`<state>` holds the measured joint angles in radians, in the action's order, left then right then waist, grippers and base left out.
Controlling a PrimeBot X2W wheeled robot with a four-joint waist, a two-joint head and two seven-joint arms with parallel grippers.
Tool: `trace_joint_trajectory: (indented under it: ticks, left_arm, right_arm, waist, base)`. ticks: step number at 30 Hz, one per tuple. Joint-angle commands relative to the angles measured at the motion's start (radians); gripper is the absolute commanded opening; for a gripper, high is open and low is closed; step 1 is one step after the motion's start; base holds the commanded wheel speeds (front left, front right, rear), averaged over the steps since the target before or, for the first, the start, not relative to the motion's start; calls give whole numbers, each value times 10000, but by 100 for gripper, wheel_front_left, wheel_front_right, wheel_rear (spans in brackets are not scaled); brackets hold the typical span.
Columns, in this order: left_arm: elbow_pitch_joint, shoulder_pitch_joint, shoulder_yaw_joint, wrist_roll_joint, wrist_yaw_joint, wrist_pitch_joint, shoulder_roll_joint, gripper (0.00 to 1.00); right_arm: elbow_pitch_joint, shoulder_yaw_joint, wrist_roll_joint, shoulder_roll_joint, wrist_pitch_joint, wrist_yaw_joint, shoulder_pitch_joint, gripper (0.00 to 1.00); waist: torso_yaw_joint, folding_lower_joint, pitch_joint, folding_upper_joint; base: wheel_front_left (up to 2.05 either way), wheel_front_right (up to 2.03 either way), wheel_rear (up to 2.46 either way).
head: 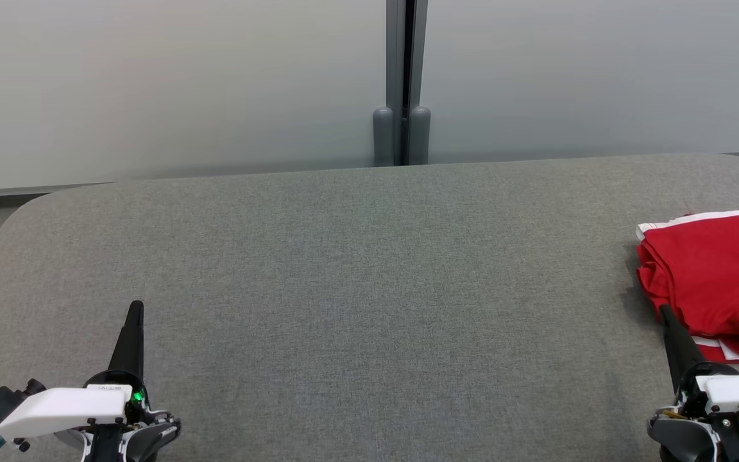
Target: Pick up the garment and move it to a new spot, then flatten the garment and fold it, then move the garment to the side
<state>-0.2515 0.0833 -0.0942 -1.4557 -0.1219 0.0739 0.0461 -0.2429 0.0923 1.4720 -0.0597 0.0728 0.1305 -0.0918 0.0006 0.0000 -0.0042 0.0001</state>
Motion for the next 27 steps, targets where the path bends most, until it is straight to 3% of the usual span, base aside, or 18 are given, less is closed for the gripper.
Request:
trace_joint_trajectory:
  ticks: [1,18,27]
  left_arm:
    - [64,172,-65,-225,-51,56,59,0]
    - [74,327,-215,-1470,-115,389,66,0]
    - [72,323,-232,-1577,-107,439,67,0]
  right_arm:
    - [4,74,197,-14,94,4,-103,0]
    - [-25,231,1311,81,422,4,-206,0]
    - [-31,252,1410,86,461,4,-213,0]
  waist:
    - [0,0,3,-1]
    - [-5,0,64,-1]
    - [-6,0,73,-1]
  base:
    - [0,0,0]
    - [0,0,0]
    - [0,0,0]
